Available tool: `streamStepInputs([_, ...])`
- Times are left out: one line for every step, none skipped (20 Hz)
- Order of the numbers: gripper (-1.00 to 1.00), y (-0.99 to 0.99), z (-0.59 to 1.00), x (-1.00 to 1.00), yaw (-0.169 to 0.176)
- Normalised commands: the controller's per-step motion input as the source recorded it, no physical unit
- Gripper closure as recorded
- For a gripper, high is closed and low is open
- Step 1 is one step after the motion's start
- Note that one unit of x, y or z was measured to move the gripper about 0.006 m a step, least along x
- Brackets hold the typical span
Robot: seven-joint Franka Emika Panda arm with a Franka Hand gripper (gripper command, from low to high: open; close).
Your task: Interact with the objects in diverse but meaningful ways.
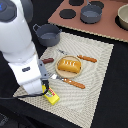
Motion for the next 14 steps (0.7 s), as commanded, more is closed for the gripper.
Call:
streamStepInputs([1.00,0.40,0.97,0.15,0.000])
streamStepInputs([1.00,0.50,0.91,0.09,0.007])
streamStepInputs([1.00,0.51,0.84,0.09,0.058])
streamStepInputs([1.00,0.51,0.77,0.07,0.077])
streamStepInputs([1.00,0.53,0.72,0.05,0.087])
streamStepInputs([1.00,0.55,0.66,0.00,0.096])
streamStepInputs([1.00,0.57,0.62,0.00,0.108])
streamStepInputs([1.00,0.59,0.59,0.00,0.114])
streamStepInputs([1.00,0.62,0.59,0.00,0.113])
streamStepInputs([1.00,0.65,0.63,0.00,0.111])
streamStepInputs([1.00,0.66,0.63,0.00,0.111])
streamStepInputs([1.00,0.66,0.63,0.00,0.108])
streamStepInputs([1.00,0.69,0.62,0.00,0.109])
streamStepInputs([1.00,0.70,0.59,0.00,0.110])
